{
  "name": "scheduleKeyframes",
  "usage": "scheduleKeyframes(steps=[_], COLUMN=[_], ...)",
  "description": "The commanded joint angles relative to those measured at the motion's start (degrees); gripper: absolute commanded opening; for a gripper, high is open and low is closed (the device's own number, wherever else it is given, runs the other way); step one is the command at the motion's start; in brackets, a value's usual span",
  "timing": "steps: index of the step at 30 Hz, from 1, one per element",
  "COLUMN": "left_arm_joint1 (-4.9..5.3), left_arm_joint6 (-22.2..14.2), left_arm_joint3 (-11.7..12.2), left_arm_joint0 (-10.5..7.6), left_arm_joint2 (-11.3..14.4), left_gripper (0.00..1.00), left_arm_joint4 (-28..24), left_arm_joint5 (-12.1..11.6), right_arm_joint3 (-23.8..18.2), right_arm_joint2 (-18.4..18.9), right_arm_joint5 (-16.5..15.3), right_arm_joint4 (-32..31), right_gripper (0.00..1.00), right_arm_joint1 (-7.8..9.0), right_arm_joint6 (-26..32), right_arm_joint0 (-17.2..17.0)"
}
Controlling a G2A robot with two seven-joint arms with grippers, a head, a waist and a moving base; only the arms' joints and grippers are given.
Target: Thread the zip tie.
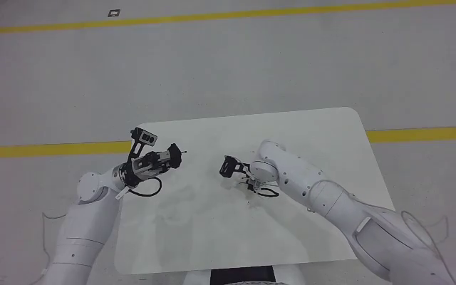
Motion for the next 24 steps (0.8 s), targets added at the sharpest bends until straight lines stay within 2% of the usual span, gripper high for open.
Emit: scheduleKeyframes(steps=[1, 10, 15, 24], left_arm_joint1=[0.00, 0.00, 0.00, 0.00], left_arm_joint6=[0.00, 0.00, 0.00, 0.00], left_arm_joint3=[0.00, 0.00, 0.00, 0.00], left_arm_joint0=[0.00, 0.00, 0.00, 0.00], left_arm_joint2=[0.00, 0.00, 0.00, 0.00], left_gripper=[0.00, 0.00, 0.00, 0.00], left_arm_joint4=[0.00, 0.00, 0.00, 0.00], left_arm_joint5=[0.00, 0.00, 0.00, 0.00], right_arm_joint3=[0.38, 0.98, 1.06, 2.51], right_arm_joint2=[-0.17, -0.91, -1.45, -2.30], right_arm_joint5=[-0.03, -0.03, -0.03, -0.03], right_arm_joint4=[0.02, 0.39, 0.59, 1.45], right_gripper=[0.20, 0.17, 0.12, 0.13], right_arm_joint1=[-0.23, -0.91, -0.96, -1.19], right_arm_joint6=[-0.07, 0.21, 0.47, -0.12], right_arm_joint0=[0.13, 0.70, 0.82, 1.50])
